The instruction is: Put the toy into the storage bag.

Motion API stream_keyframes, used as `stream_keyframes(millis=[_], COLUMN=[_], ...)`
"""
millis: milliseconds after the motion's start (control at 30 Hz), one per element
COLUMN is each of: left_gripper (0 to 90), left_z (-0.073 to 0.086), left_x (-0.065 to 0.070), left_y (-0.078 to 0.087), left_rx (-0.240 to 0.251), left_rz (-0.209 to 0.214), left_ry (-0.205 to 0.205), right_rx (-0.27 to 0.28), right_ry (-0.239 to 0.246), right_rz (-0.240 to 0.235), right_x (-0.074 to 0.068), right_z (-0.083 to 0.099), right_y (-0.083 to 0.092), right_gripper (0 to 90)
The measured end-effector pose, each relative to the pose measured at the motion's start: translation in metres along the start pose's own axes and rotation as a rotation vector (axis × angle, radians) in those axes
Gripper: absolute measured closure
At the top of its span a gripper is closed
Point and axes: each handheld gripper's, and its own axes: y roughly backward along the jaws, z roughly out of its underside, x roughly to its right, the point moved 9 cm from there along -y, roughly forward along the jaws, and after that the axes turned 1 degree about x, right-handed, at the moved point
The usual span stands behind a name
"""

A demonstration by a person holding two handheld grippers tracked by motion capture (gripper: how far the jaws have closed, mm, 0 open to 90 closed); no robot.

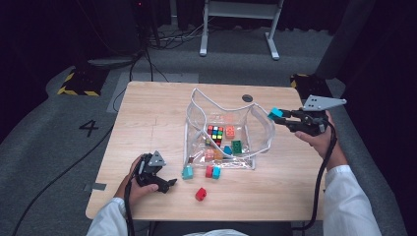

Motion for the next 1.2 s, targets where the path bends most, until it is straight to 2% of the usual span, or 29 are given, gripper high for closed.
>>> stream_keyframes(millis=[67, 200, 367, 533, 567, 867, 1033, 1167, 1200], left_gripper=[0.3, 0.3, 0.3, 0.3, 0.3, 0.3, 0.3, 0.3, 0.3], left_z=[0.000, 0.000, 0.000, 0.000, 0.000, 0.000, 0.000, 0.000, 0.000], left_x=[0.000, 0.000, 0.000, 0.000, 0.000, 0.000, 0.000, 0.000, 0.000], left_y=[0.000, 0.000, 0.000, 0.000, 0.000, 0.000, 0.000, 0.000, 0.000], left_rx=[-0.001, -0.002, -0.001, -0.001, -0.001, -0.001, -0.001, -0.001, 0.000], left_rz=[0.001, 0.001, 0.000, 0.001, 0.000, 0.001, 0.001, 0.000, 0.000], left_ry=[0.000, 0.000, 0.001, 0.000, 0.001, 0.000, 0.000, 0.000, 0.000], right_rx=[-0.008, -0.029, -0.089, -0.158, -0.169, -0.244, -0.347, -0.423, -0.466], right_ry=[0.002, 0.052, 0.108, 0.127, 0.142, 0.190, 0.233, 0.239, 0.249], right_rz=[-0.029, -0.081, -0.122, -0.147, -0.150, -0.189, -0.184, -0.187, -0.179], right_x=[-0.005, -0.019, -0.034, -0.045, -0.046, -0.060, -0.062, -0.062, -0.061], right_z=[-0.004, -0.010, -0.012, -0.010, -0.010, -0.014, -0.009, -0.004, 0.000], right_y=[-0.008, -0.026, -0.049, -0.068, -0.071, -0.091, -0.101, -0.106, -0.107], right_gripper=[68.0, 68.0, 68.0, 67.9, 67.9, 67.9, 67.8, 67.8, 67.7])
